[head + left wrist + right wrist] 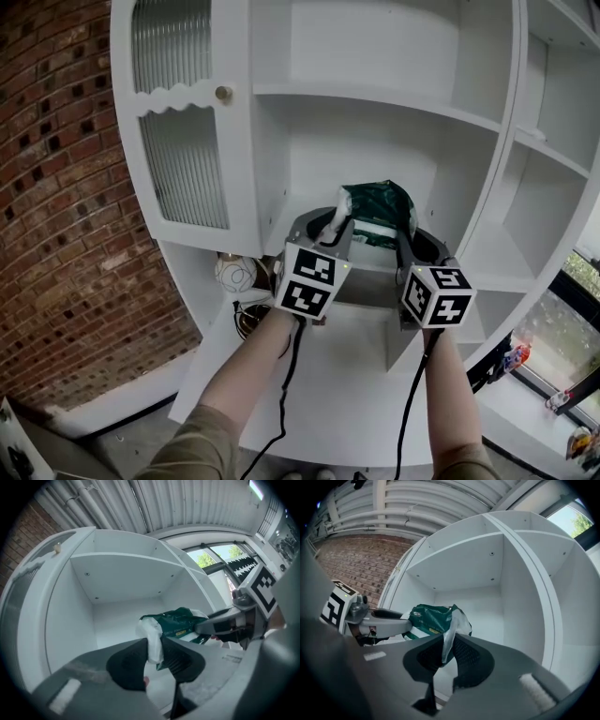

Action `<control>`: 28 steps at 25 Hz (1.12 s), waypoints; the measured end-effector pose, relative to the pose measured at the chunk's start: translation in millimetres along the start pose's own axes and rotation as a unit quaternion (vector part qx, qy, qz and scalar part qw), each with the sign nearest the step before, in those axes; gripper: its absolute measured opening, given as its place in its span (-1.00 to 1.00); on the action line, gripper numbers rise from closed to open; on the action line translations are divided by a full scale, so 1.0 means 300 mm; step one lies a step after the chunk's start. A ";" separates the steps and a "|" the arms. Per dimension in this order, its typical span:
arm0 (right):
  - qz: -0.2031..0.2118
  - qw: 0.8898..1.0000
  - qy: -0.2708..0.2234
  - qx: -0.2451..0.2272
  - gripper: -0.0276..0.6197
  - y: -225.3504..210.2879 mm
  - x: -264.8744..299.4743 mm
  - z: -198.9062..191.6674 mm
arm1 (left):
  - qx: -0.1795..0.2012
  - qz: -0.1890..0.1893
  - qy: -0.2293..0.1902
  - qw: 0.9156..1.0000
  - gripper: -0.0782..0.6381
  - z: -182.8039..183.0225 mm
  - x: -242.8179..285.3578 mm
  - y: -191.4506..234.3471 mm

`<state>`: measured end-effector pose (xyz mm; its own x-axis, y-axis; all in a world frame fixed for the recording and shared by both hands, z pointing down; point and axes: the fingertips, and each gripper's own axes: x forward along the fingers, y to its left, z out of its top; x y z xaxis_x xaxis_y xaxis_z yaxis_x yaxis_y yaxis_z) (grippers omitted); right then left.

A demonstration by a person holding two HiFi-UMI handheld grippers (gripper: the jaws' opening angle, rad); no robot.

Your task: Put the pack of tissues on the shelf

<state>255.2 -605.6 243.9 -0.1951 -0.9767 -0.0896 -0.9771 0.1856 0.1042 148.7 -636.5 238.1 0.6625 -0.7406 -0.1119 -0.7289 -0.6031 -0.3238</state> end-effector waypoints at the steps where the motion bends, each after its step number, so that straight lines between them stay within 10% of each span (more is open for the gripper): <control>1: -0.001 1.000 0.010 -0.007 -0.78 -0.004 0.014 -0.008 | 0.001 0.000 0.006 1.000 -0.47 -0.009 0.012 0.003; 28: 0.019 0.968 0.200 -0.148 -0.77 0.004 0.142 -0.176 | 0.088 0.014 0.139 0.986 -0.46 -0.208 0.130 0.019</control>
<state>250.1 -652.6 292.6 -0.1242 -0.9441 0.3053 -0.8907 0.2417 0.3851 159.8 -687.4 290.6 0.5518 -0.8237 0.1308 -0.6893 -0.5387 -0.4844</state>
